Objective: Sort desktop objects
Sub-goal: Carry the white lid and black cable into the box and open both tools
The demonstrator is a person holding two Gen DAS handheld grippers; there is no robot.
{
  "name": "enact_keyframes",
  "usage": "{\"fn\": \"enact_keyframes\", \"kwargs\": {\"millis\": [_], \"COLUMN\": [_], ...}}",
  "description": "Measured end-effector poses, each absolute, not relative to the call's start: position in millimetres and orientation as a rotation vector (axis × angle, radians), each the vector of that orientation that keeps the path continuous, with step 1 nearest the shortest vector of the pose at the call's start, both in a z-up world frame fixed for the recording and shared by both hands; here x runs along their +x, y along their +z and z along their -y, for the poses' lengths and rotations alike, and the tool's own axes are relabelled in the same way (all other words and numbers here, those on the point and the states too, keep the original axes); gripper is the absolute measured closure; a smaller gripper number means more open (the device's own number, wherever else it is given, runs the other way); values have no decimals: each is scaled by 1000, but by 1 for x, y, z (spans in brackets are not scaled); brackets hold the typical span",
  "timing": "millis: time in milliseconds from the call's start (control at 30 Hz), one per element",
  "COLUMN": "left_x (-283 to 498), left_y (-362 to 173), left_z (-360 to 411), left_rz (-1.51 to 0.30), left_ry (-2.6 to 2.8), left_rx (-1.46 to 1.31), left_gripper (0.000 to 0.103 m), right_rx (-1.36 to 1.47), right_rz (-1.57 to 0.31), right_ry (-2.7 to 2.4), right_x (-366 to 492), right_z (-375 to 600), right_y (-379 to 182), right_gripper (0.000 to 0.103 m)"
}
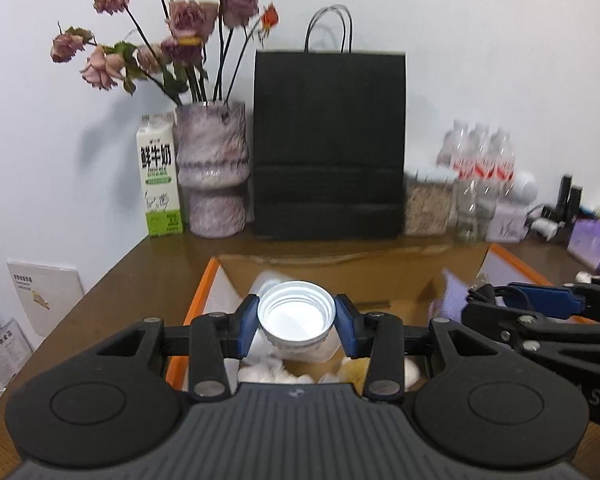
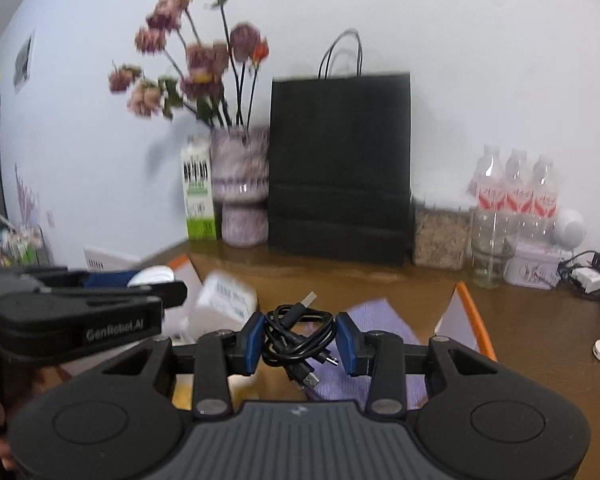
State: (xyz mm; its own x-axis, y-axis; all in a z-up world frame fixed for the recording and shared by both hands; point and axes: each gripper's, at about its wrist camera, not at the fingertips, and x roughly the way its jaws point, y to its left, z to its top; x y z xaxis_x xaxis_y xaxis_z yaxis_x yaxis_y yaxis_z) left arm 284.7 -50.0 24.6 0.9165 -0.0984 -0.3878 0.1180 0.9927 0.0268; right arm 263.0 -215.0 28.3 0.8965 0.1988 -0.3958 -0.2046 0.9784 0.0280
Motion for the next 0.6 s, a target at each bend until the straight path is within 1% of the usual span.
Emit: {"fn": "enact_keyframes", "kwargs": {"millis": [433,500,600], "left_x": [280,278,273], "left_y": [13,14,16], "left_z": [63,63,61], "left_rz": [-379,-371,-344], "left_ry": [-94,-87,-75], "left_rx": [114,117,118], "left_gripper": [61,60,43], "right_rx": [-17,-21,-21], "right_rz": [-400,-404,-398], "right_ry": [188,189,187], "right_x": [256,255,252], "right_z": [219,218,218], "right_y": [20,20,22], "right_gripper": [66,66,66]}}
